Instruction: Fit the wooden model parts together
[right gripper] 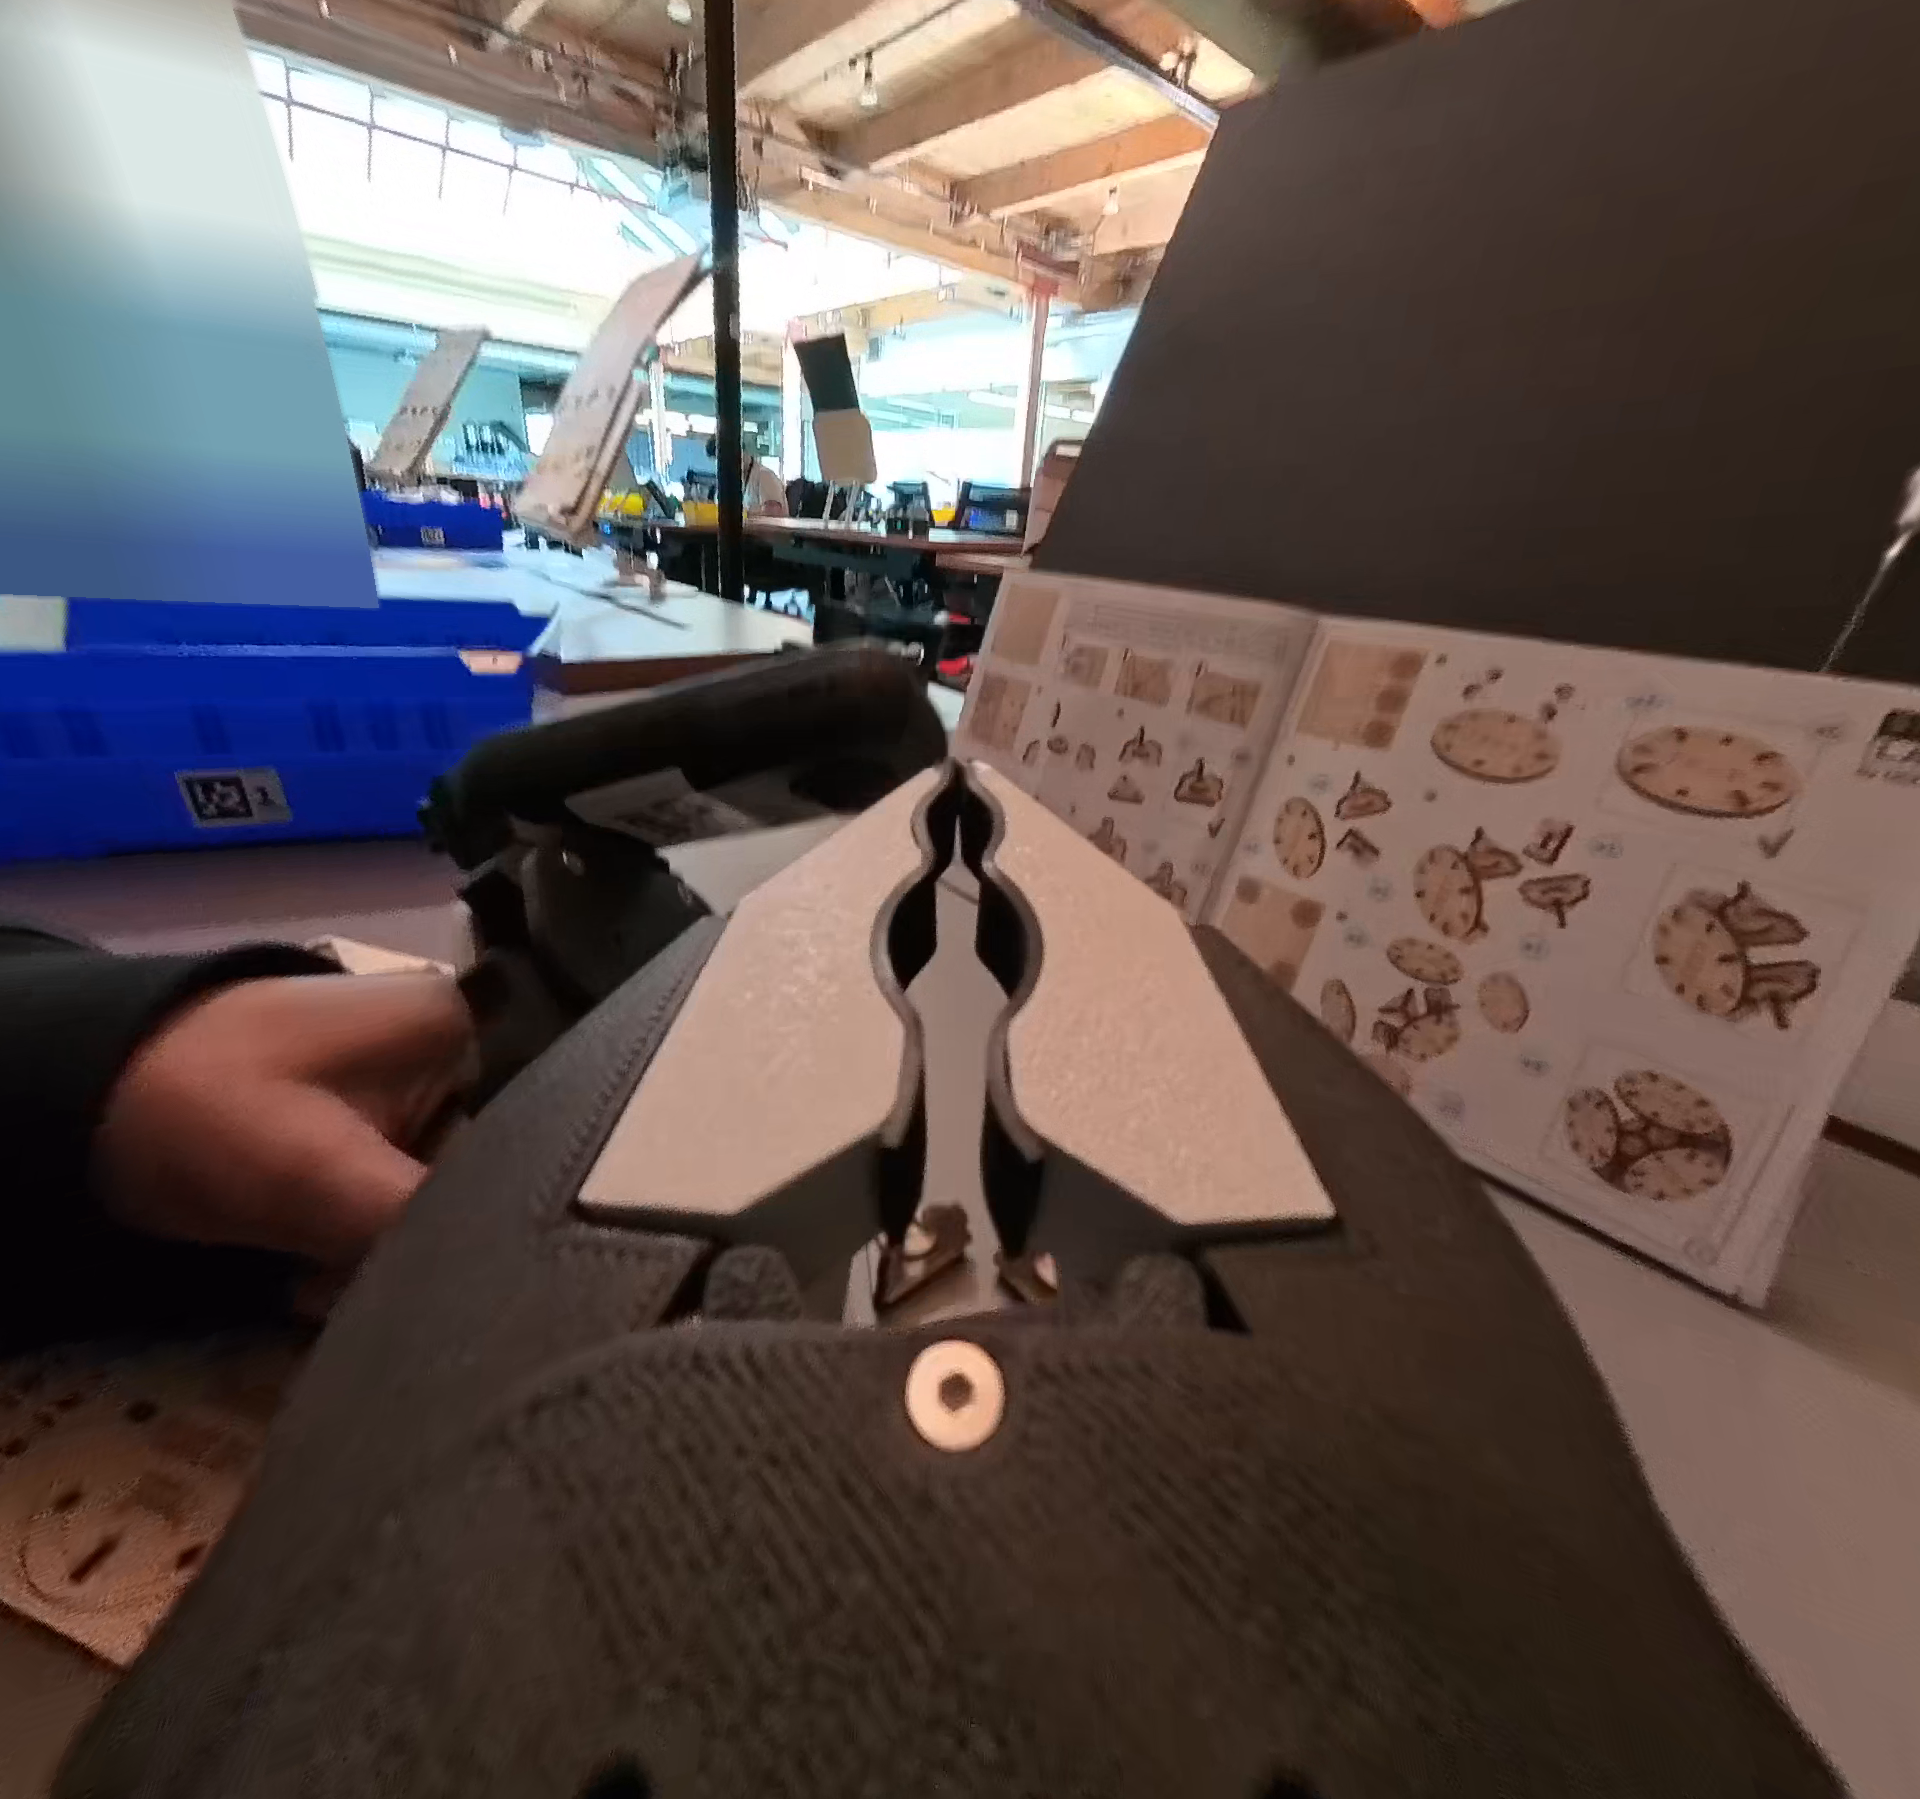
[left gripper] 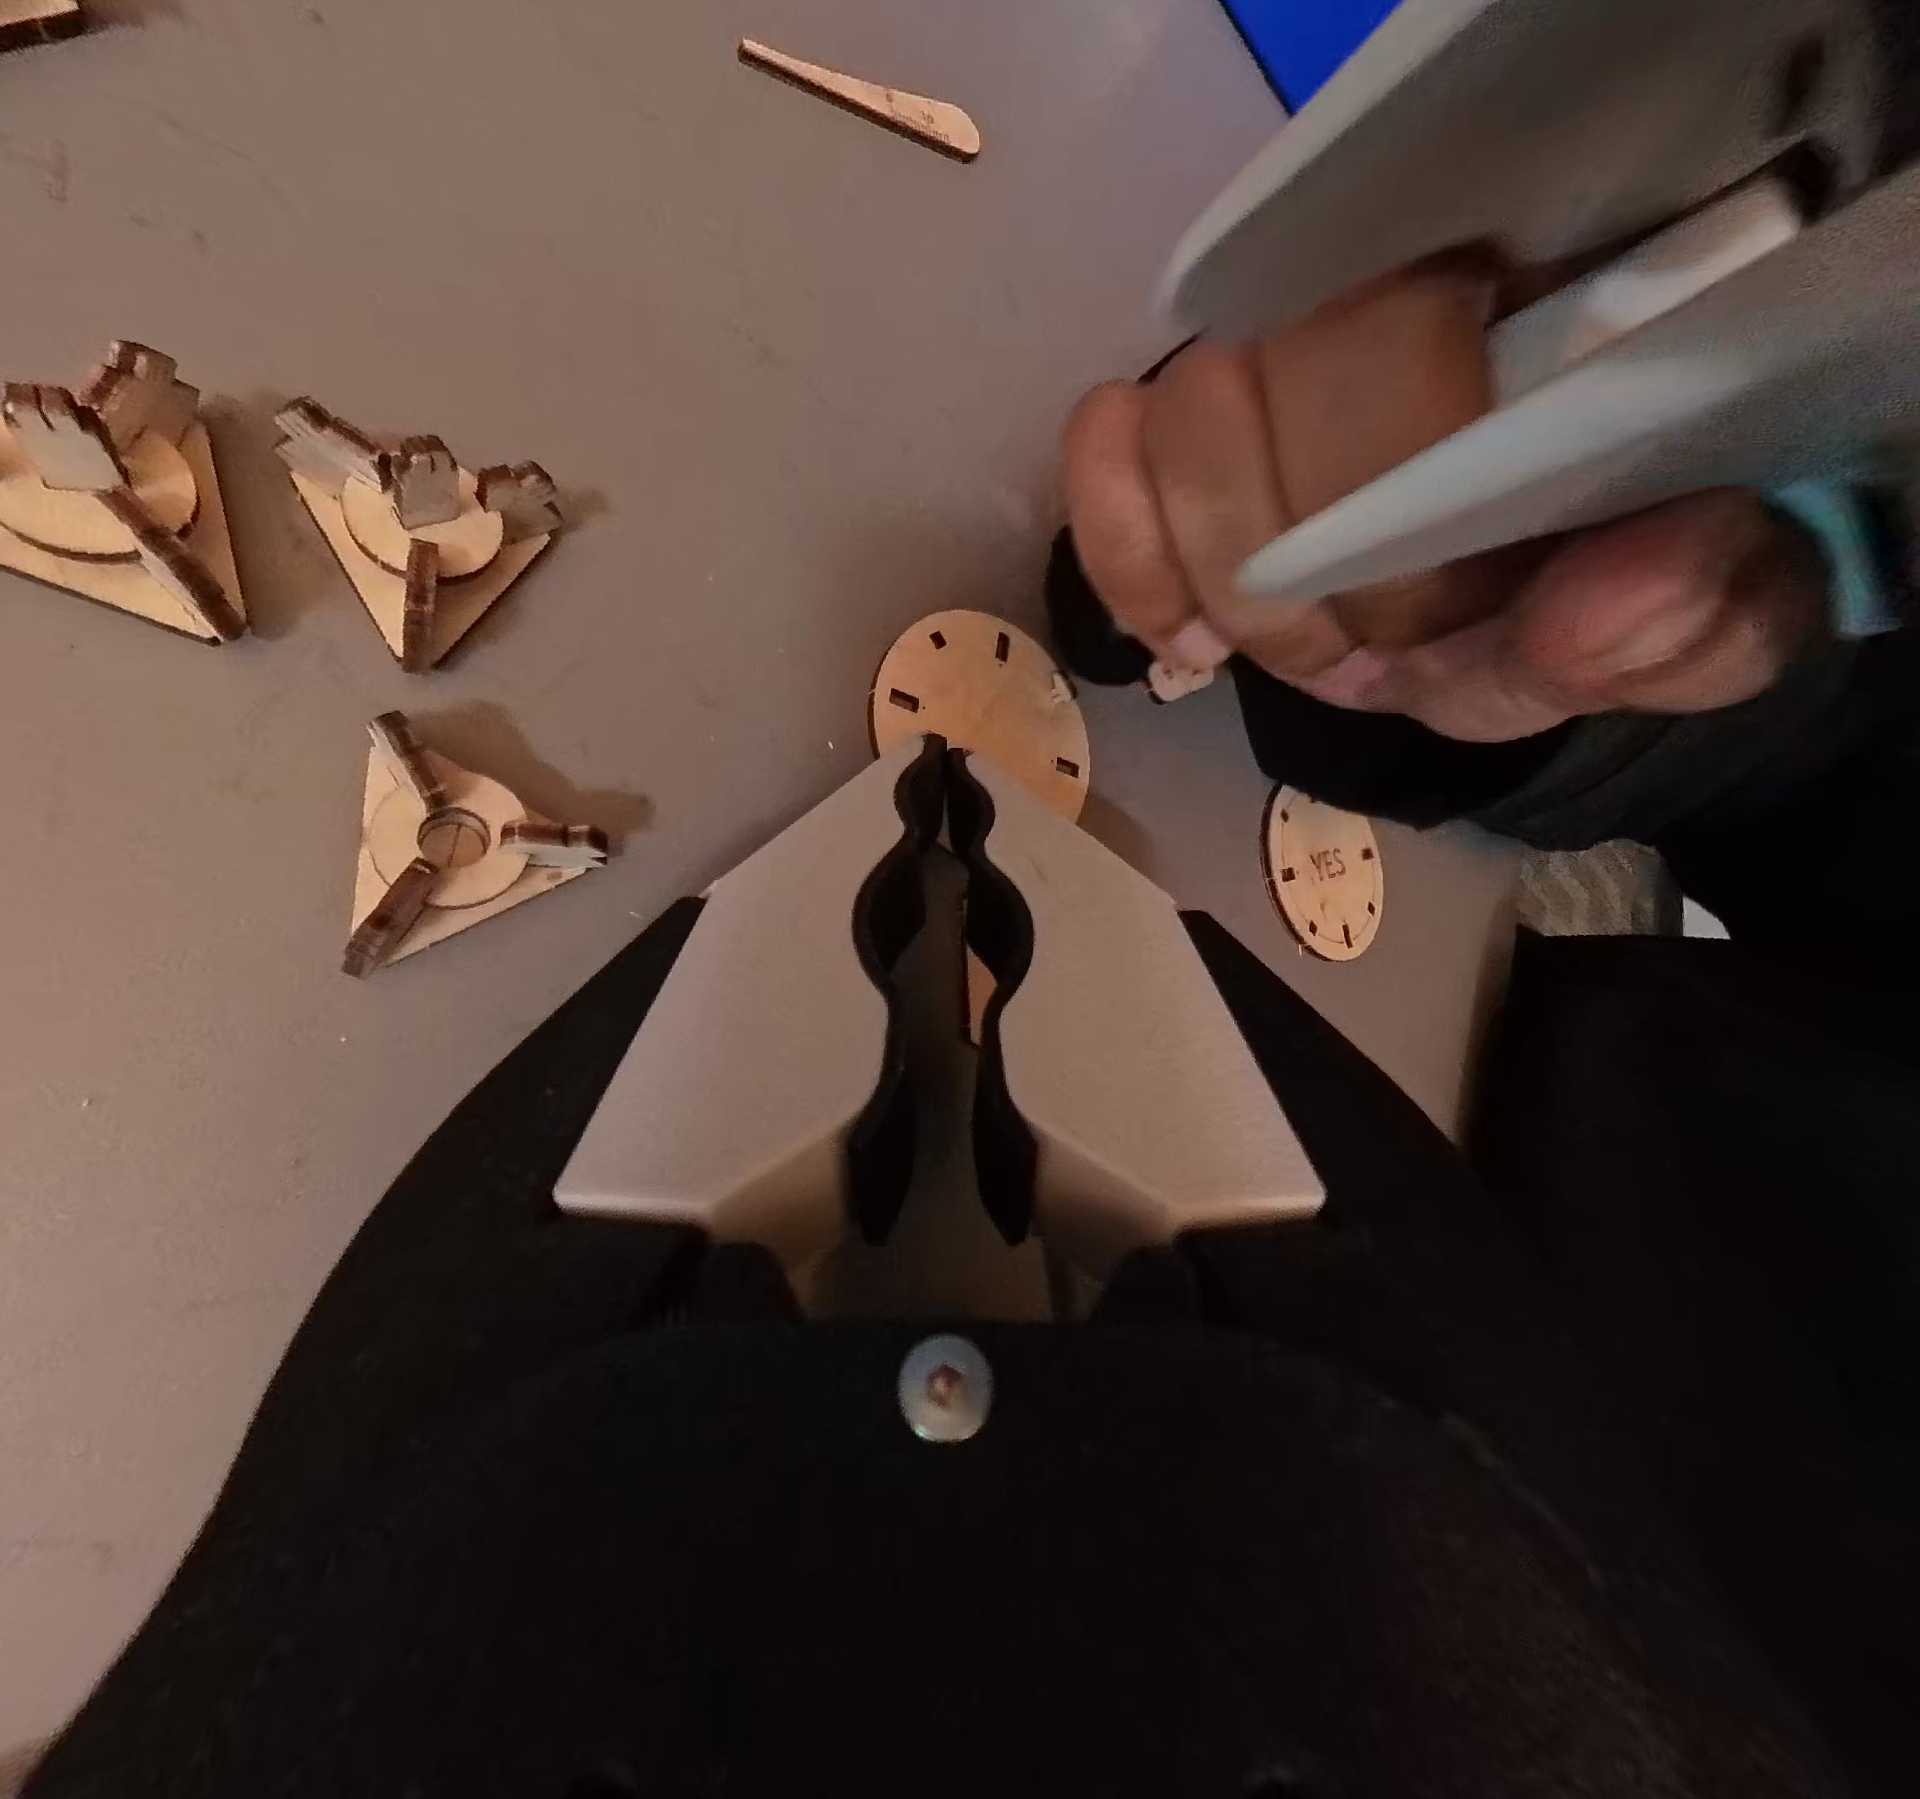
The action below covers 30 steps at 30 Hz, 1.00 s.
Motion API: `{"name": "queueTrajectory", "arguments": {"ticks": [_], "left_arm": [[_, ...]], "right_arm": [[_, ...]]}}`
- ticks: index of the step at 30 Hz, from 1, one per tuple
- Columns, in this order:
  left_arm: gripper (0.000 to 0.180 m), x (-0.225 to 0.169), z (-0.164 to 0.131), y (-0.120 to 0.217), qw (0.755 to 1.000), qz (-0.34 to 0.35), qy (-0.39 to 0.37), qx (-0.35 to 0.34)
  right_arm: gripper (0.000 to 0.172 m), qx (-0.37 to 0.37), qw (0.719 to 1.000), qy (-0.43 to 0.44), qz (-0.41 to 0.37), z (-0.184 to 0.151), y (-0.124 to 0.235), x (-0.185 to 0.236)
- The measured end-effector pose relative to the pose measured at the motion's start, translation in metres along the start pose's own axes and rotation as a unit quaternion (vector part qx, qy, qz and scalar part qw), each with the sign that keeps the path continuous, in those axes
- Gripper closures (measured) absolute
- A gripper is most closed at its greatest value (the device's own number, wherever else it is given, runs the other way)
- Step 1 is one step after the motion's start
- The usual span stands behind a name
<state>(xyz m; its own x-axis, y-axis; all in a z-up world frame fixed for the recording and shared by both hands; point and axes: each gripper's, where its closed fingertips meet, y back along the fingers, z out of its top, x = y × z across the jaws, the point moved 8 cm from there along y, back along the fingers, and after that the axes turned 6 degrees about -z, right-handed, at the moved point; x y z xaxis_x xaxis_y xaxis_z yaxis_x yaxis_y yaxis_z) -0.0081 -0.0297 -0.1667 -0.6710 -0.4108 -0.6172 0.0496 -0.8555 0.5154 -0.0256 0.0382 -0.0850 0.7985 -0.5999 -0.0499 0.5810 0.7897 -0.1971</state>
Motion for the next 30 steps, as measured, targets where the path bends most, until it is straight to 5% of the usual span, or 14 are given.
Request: {"name": "queueTrajectory", "arguments": {"ticks": [14,18,21,26,30], "left_arm": [[0.18,0.0,0.0,0.0,1.0,0.001,-0.001,0.0],[0.18,0.0,0.0,0.0,1.0,-0.002,0.002,0.0],[0.18,0.0,0.0,0.0,1.0,0.0,0.0,0.001],[0.18,0.001,0.0,0.0,1.0,-0.005,0.006,-0.001],[0.18,0.0,0.0,0.0,1.0,0.0,0.001,0.0]], "right_arm": [[0.172,0.02,1.0,-0.02,-0.013,-0.012,-0.006,-0.003],[0.172,-0.031,0.999,-0.033,-0.03,0.014,-0.001,-0.006],[0.172,0.014,0.999,-0.026,-0.021,-0.011,-0.002,-0.003],[0.172,-0.032,0.999,-0.021,-0.026,0.02,-0.002,-0.002],[0.172,0.016,1.0,-0.015,-0.016,-0.009,-0.001,0.003]]}}
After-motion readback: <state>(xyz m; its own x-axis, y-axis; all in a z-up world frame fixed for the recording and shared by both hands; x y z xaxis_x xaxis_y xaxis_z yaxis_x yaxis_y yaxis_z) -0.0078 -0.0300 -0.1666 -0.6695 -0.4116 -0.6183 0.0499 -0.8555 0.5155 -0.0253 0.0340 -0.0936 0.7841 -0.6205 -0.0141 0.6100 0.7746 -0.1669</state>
